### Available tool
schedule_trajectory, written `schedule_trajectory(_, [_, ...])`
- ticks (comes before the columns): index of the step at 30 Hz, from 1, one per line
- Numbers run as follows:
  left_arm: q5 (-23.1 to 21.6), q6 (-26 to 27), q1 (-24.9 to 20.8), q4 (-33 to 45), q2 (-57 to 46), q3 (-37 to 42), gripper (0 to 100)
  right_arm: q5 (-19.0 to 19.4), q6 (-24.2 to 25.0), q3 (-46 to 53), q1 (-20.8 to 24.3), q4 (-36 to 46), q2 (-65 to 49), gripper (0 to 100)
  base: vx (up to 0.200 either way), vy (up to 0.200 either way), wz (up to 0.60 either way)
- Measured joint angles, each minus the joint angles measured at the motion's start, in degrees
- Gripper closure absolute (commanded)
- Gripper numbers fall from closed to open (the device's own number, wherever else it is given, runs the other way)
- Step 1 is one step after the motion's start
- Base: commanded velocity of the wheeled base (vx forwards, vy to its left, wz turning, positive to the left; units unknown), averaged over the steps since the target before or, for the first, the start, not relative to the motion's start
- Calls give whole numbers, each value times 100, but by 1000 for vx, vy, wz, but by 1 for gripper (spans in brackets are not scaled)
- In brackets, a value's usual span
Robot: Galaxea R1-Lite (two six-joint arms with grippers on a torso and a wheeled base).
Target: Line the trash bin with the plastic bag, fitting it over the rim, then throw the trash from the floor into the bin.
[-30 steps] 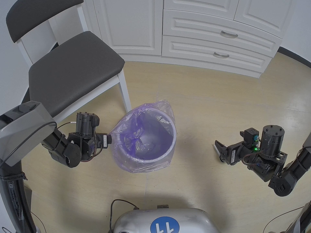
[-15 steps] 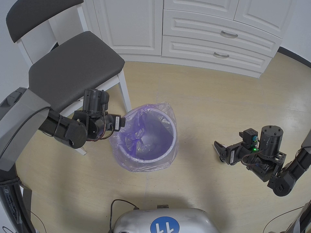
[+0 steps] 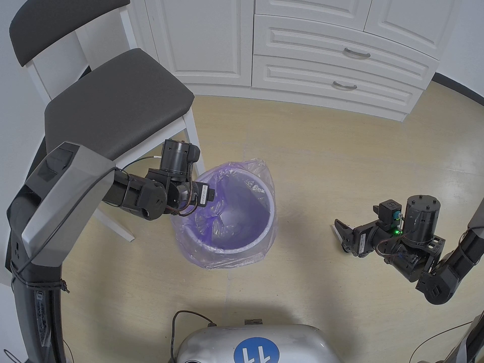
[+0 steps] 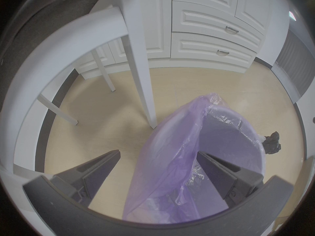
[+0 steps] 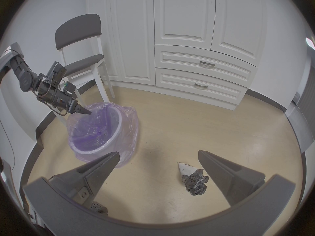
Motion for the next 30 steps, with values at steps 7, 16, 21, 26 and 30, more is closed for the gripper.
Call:
schedule_trajectory(7, [-2, -33, 201, 34, 193, -279, 0, 0, 0, -11, -41, -26, 62, 0, 0, 0, 0])
schedule_trajectory(16, [-27, -72, 617, 34, 104, -304, 0, 0, 0, -13, -52, -33, 106, 0, 0, 0, 0])
schedule_trajectory(21, [-62, -151, 741, 28, 18, -290, 0, 0, 0, -13, -52, -33, 118, 0, 0, 0, 0])
schedule_trajectory(26, [-63, -180, 757, 17, -1, -245, 0, 0, 0, -11, -52, -33, 143, 0, 0, 0, 0])
schedule_trajectory(30, [-63, -321, 779, 28, 2, -212, 0, 0, 0, -4, -72, -33, 145, 0, 0, 0, 0])
